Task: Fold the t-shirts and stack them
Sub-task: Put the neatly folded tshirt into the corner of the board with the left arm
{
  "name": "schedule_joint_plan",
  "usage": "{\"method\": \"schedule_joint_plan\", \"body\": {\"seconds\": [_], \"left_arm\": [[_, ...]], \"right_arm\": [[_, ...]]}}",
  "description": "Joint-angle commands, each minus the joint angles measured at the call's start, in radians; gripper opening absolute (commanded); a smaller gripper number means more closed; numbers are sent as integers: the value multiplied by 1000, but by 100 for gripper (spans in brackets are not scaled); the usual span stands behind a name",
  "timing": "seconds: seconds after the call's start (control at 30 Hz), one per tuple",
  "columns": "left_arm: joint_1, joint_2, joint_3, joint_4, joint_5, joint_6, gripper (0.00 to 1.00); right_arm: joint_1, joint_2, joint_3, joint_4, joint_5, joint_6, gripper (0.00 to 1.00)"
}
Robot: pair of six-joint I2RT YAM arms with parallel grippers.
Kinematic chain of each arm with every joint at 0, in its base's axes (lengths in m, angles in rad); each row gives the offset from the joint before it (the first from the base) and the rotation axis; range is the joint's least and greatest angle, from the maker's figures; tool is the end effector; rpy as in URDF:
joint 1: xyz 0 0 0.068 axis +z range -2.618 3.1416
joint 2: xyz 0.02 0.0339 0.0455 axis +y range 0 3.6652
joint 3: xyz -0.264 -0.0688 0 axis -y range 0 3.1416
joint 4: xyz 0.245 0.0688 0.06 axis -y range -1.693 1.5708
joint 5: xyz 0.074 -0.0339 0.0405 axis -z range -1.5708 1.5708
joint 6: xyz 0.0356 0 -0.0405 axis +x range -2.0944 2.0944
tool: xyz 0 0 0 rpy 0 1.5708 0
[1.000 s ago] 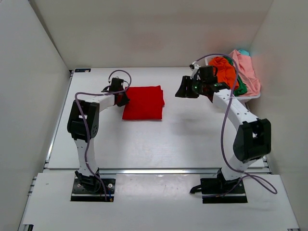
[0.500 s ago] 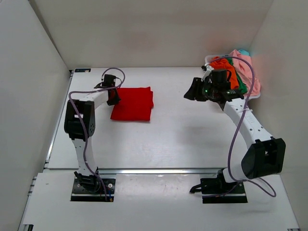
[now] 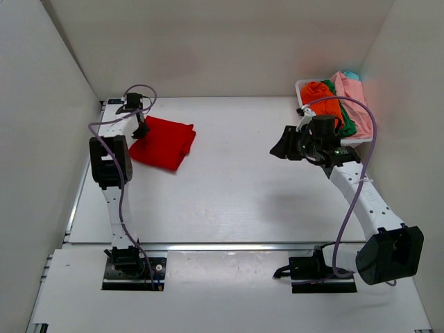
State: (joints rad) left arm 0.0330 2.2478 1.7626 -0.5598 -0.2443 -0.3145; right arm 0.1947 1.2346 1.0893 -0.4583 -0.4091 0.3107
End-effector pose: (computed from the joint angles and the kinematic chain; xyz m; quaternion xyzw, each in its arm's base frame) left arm 0.4840 0.0246 0.1642 -0.1969 0.9385 0.0803 0.2719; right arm 0.2640 0.0665 0.3261 -0.0440 0.8709 0.2879 0.3959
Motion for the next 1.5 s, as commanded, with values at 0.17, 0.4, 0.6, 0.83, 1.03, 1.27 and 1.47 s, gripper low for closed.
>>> {"method": "schedule_joint_plan", "body": {"seconds": [0.17, 0.4, 0.6, 0.83, 1.03, 1.27, 1.47], "left_arm": [[113, 330, 672, -236, -122, 37, 0], [205, 438, 739, -181, -118, -78, 0], [243, 484, 802, -223, -145, -138, 0], [269, 466, 771, -184, -104, -129, 14], [258, 441, 807, -180, -73, -95, 55], [212, 185, 686, -255, -165, -17, 98], [111, -356, -97, -77, 54, 98, 99]], "right_arm": [[0, -41, -46, 10, -39, -5, 33], [12, -12, -28, -17, -56, 11, 32], [22, 40, -13, -10, -68, 8, 32], [38, 63, -11, 1, -65, 15, 31], [52, 52, -8, -26, -39, 13, 32], [72, 32, -2, -109, 59, -27, 36], [54, -9, -92, -157, 167, -22, 60]]}}
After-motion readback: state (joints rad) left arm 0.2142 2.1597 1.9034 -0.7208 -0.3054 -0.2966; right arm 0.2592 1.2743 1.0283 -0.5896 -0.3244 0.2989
